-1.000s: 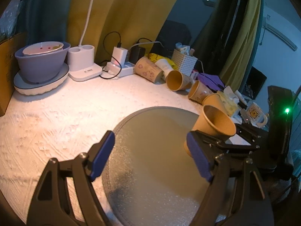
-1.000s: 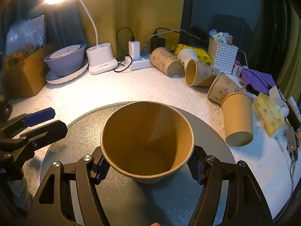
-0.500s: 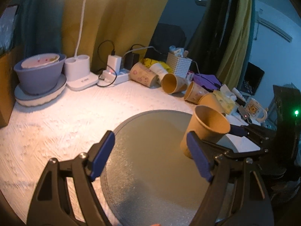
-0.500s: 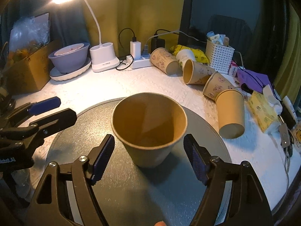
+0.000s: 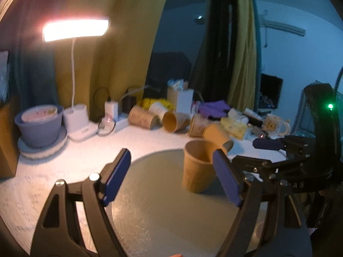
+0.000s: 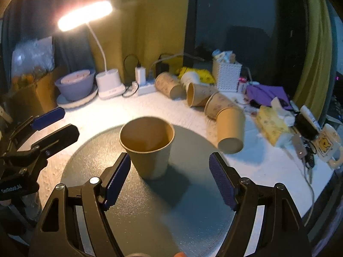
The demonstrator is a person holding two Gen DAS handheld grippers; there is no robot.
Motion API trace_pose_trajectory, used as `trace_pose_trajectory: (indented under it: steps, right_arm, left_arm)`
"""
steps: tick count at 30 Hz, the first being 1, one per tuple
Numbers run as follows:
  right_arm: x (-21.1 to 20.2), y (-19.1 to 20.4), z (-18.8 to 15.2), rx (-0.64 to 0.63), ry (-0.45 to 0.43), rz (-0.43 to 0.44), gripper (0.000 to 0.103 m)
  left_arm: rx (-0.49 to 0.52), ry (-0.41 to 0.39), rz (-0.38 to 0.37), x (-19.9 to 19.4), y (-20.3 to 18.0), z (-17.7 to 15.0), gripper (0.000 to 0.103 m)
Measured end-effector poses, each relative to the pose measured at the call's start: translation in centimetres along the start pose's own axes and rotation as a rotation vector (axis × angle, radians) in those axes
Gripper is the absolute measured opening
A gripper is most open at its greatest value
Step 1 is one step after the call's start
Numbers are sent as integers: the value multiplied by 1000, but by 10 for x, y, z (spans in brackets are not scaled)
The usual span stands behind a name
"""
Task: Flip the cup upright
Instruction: 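Lower the cup upright onto the grey mat with the right gripper, then open the right gripper and withdraw it from the cup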
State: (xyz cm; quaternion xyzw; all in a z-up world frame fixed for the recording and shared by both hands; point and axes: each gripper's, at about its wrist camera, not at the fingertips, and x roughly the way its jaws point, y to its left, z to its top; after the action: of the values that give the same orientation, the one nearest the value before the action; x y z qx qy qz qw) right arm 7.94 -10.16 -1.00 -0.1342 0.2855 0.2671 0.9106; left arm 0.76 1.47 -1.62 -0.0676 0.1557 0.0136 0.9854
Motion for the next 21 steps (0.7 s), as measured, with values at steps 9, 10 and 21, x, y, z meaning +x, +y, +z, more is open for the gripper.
trace_pose_trajectory:
  steps: [9, 10, 21]
  right_arm:
    - [-28, 3, 5, -3, -87, -18, 78]
    - [-32, 3, 6, -1, -100, -20, 78]
    - [-57, -5, -5, 48, -214, -25, 78]
  left_arm:
    - [57, -109, -42, -22, -5, 15, 80]
    - [62, -115, -49, -24, -6, 16, 80]
    - [64, -179, -91, -42, -12, 21, 101]
